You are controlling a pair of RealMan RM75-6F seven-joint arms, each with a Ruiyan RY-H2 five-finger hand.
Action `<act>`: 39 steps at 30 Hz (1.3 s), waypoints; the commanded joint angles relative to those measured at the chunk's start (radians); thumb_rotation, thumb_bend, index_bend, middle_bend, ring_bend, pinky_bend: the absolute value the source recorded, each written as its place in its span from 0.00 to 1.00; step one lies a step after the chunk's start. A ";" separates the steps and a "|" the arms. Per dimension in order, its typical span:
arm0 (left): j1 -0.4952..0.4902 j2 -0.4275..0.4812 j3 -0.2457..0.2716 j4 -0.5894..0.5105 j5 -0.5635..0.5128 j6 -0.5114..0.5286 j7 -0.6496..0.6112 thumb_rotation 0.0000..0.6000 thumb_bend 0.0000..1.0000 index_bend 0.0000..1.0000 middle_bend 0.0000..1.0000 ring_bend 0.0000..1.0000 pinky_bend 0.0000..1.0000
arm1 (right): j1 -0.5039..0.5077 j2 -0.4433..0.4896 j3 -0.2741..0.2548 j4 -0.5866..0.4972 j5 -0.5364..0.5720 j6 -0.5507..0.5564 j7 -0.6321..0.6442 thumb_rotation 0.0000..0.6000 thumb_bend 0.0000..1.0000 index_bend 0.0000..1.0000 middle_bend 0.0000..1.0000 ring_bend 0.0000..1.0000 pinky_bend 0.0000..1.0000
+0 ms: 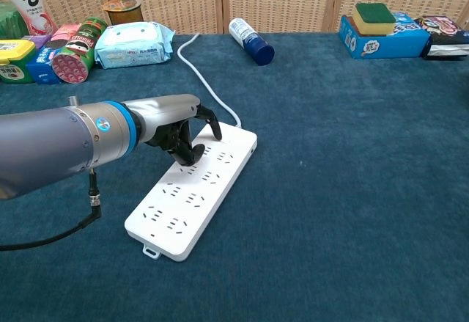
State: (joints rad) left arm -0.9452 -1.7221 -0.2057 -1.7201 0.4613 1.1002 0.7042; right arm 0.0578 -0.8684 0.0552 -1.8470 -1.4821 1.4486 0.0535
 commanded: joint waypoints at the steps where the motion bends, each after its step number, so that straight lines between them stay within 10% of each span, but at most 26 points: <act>1: -0.002 -0.003 0.001 0.005 -0.003 -0.001 -0.001 1.00 0.63 0.25 1.00 1.00 1.00 | -0.001 0.001 0.000 0.001 0.000 0.001 0.002 1.00 0.00 0.00 0.00 0.00 0.00; 27: -0.012 0.011 -0.007 -0.019 -0.003 0.005 -0.020 1.00 0.63 0.25 1.00 1.00 1.00 | -0.002 0.001 0.001 0.003 0.002 0.005 0.002 1.00 0.00 0.00 0.00 0.00 0.00; 39: 0.093 0.184 0.048 -0.222 0.282 0.165 -0.081 1.00 0.52 0.25 0.99 0.98 0.94 | -0.002 -0.001 0.002 0.001 0.003 0.005 -0.002 1.00 0.00 0.00 0.00 0.00 0.00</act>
State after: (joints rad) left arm -0.9024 -1.6022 -0.1982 -1.8849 0.6351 1.1968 0.6431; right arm 0.0558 -0.8694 0.0564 -1.8455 -1.4801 1.4539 0.0509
